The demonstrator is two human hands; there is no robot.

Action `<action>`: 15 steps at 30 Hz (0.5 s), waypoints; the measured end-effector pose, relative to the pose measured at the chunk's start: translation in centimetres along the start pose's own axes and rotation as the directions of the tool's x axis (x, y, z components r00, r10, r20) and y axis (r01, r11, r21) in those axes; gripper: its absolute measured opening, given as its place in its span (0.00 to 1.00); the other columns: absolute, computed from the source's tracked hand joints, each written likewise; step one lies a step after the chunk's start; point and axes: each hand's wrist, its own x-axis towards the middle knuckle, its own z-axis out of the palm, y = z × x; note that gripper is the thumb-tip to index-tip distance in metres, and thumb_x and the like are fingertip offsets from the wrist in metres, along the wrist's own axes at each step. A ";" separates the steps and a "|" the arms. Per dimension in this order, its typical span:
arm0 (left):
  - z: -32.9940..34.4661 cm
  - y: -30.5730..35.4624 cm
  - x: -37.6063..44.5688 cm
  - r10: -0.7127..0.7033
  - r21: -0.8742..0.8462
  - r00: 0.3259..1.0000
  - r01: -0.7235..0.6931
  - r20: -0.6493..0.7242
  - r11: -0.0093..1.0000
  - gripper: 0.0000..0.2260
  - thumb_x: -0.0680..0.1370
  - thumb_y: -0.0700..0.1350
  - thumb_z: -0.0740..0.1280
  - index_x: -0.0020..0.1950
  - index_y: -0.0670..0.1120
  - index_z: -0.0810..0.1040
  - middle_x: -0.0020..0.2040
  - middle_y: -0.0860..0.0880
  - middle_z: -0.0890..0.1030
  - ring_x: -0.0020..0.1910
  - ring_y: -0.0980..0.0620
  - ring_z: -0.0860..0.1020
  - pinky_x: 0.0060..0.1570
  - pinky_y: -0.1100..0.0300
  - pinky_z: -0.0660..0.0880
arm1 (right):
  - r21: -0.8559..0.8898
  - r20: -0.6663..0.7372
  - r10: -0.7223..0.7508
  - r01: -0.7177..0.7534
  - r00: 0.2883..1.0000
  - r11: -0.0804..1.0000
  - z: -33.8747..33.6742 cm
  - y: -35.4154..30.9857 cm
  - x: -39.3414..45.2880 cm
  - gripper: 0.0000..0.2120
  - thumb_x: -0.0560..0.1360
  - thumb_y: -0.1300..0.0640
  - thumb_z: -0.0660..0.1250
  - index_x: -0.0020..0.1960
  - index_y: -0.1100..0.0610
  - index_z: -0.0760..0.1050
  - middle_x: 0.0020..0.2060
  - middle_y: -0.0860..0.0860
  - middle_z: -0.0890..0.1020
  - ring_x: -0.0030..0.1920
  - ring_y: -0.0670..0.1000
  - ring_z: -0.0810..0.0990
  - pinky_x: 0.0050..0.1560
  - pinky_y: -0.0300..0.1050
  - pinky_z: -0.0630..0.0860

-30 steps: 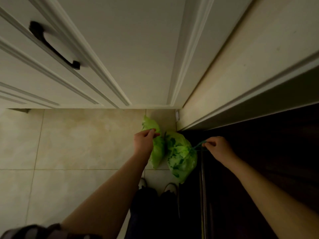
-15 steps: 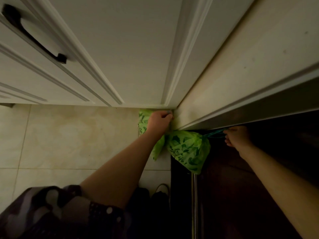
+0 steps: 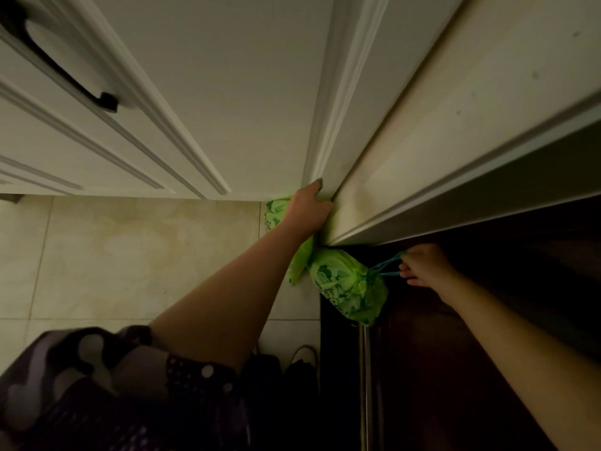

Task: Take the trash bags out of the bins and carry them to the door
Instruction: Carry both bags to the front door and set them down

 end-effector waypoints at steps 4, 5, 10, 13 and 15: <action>0.8 -0.6 -0.8 -0.011 0.179 0.990 -0.014 0.138 0.984 0.28 0.77 0.41 0.64 0.76 0.45 0.61 0.72 0.40 0.69 0.69 0.42 0.70 0.65 0.54 0.68 | -0.042 0.060 0.003 -0.001 0.998 0.999 0.5 0.4 -0.5 0.07 0.80 0.61 0.57 0.45 0.59 0.71 0.36 0.55 0.76 0.35 0.50 0.74 0.36 0.43 0.72; 0.8 -0.7 -1.0 -0.011 0.217 0.989 -0.021 0.146 0.976 0.27 0.77 0.41 0.64 0.75 0.43 0.62 0.72 0.40 0.69 0.69 0.41 0.70 0.65 0.53 0.67 | -0.048 0.066 0.005 -0.002 0.998 0.999 0.6 0.5 -0.6 0.07 0.80 0.61 0.57 0.46 0.59 0.72 0.36 0.55 0.75 0.36 0.51 0.75 0.37 0.43 0.72; 0.2 -1.0 -1.7 0.018 0.322 0.999 -0.032 0.048 0.946 0.18 0.74 0.38 0.62 0.64 0.39 0.74 0.60 0.38 0.77 0.60 0.39 0.75 0.54 0.55 0.71 | -0.079 0.067 0.010 -0.005 0.998 0.997 0.8 0.8 -0.7 0.07 0.79 0.61 0.57 0.49 0.61 0.73 0.35 0.54 0.75 0.37 0.52 0.75 0.36 0.43 0.72; -0.3 -1.4 -2.2 0.022 0.351 0.999 -0.032 0.033 0.936 0.11 0.73 0.36 0.61 0.53 0.36 0.77 0.54 0.36 0.79 0.53 0.38 0.77 0.44 0.56 0.70 | -0.096 0.071 0.018 -0.011 0.997 0.995 0.8 0.8 -1.1 0.06 0.79 0.61 0.58 0.51 0.60 0.73 0.36 0.55 0.76 0.34 0.50 0.74 0.34 0.43 0.72; -0.5 -1.7 -2.5 0.011 0.373 1.000 -0.020 0.026 0.928 0.06 0.73 0.36 0.61 0.47 0.37 0.76 0.51 0.36 0.79 0.51 0.38 0.78 0.41 0.58 0.67 | -0.103 0.077 0.017 -0.009 0.997 0.995 0.8 0.7 -1.4 0.07 0.80 0.61 0.57 0.52 0.60 0.73 0.39 0.56 0.76 0.34 0.49 0.73 0.34 0.42 0.71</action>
